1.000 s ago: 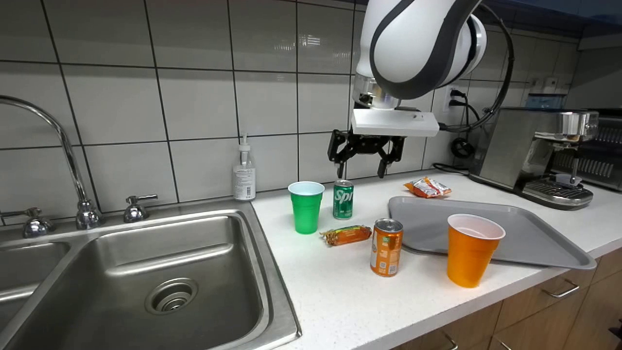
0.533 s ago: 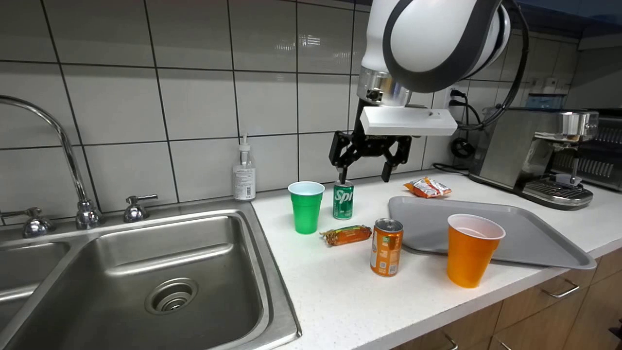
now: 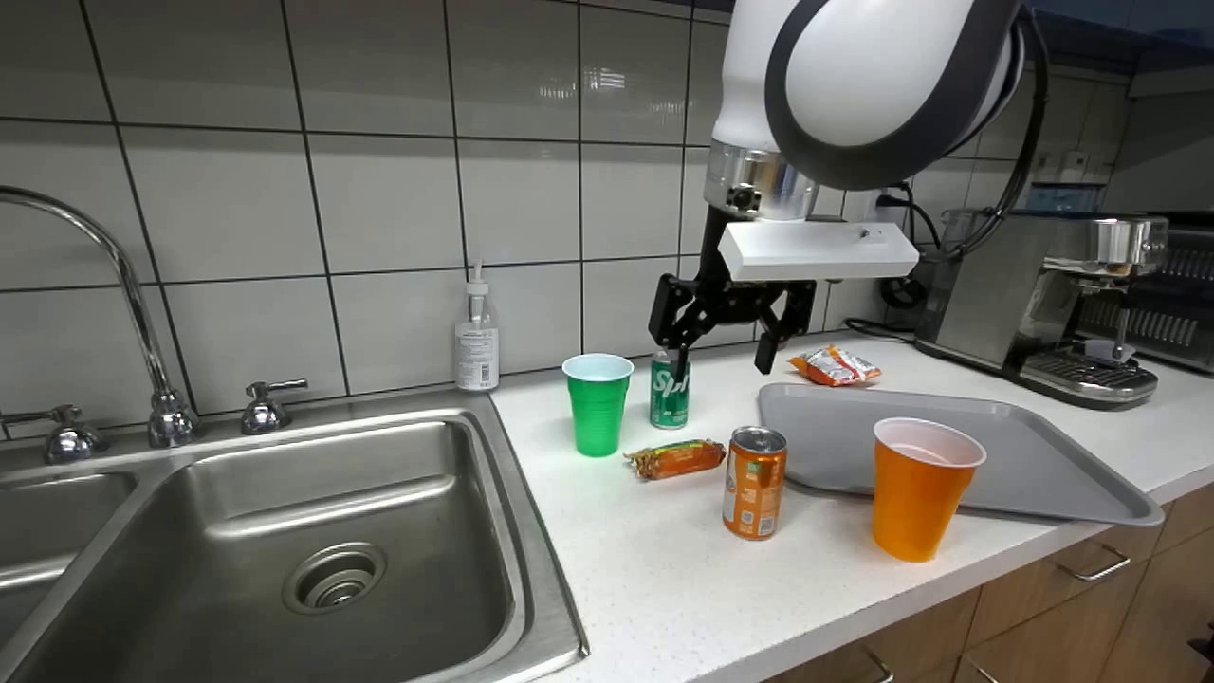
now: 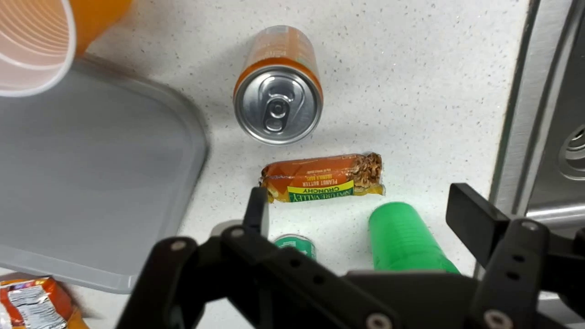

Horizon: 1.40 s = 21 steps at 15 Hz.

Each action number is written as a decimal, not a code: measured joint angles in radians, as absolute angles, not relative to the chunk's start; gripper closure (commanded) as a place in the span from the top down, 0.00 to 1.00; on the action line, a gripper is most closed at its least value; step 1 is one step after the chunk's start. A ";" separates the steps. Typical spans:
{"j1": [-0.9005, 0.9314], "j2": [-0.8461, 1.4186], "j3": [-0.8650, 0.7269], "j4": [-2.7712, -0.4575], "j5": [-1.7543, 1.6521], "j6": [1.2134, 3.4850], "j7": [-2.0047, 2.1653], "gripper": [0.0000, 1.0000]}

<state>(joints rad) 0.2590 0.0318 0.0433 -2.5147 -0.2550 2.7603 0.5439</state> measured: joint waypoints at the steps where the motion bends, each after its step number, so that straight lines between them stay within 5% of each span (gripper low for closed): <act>1: 0.259 0.031 0.048 -2.516 -0.255 2.756 0.544 1.00; 21: 0.224 0.044 0.058 -2.573 -0.354 2.676 0.645 1.00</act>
